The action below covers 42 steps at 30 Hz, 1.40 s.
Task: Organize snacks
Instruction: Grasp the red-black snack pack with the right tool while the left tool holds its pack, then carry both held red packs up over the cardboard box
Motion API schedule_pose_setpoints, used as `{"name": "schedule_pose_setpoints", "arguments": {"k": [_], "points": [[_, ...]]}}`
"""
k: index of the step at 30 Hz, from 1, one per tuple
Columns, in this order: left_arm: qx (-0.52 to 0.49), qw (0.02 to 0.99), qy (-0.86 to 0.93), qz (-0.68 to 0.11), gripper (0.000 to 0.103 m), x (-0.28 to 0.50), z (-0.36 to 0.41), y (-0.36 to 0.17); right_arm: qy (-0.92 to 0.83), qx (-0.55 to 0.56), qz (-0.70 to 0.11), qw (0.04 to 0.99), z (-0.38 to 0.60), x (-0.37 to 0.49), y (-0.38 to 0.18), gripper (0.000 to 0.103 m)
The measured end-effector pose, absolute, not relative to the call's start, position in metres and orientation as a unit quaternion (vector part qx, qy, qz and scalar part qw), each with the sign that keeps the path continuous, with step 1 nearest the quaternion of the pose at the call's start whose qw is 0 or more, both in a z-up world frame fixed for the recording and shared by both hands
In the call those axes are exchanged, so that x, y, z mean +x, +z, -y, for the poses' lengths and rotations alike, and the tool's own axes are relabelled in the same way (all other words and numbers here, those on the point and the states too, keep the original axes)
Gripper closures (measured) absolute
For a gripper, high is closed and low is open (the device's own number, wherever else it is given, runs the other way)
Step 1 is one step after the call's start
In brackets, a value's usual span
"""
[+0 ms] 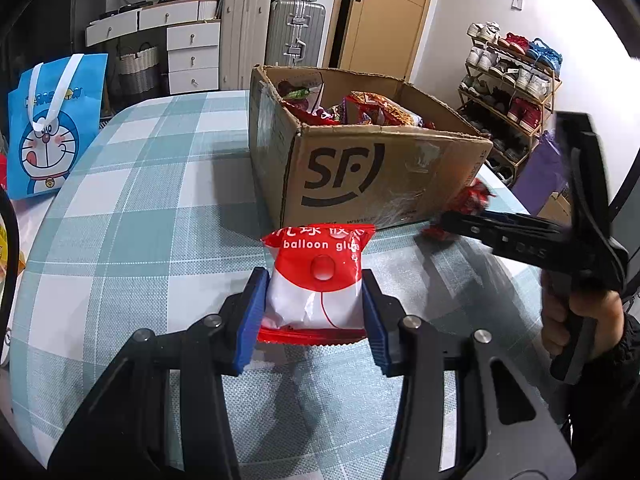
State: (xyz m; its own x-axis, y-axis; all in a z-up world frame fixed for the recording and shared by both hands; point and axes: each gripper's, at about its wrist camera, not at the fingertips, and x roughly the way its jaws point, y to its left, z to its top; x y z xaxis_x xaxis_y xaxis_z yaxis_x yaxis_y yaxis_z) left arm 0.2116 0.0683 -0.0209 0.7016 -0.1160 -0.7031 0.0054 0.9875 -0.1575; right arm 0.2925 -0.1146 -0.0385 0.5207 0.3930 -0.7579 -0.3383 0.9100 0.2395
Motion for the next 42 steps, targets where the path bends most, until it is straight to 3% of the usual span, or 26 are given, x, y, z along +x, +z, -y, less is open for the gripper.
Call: {"name": "schedule_pose_setpoints", "arguments": {"k": [26, 42], "points": [[-0.067, 0.929, -0.036, -0.361, 0.061, 0.204, -0.061, -0.007, 0.284, 0.008, -0.379, 0.880, 0.119, 0.235, 0.005, 0.058], [-0.066, 0.945, -0.042, -0.318, 0.061, 0.191, -0.059, 0.033, 0.286, 0.014, -0.333, 0.898, 0.126, 0.223, 0.047, 0.058]]}}
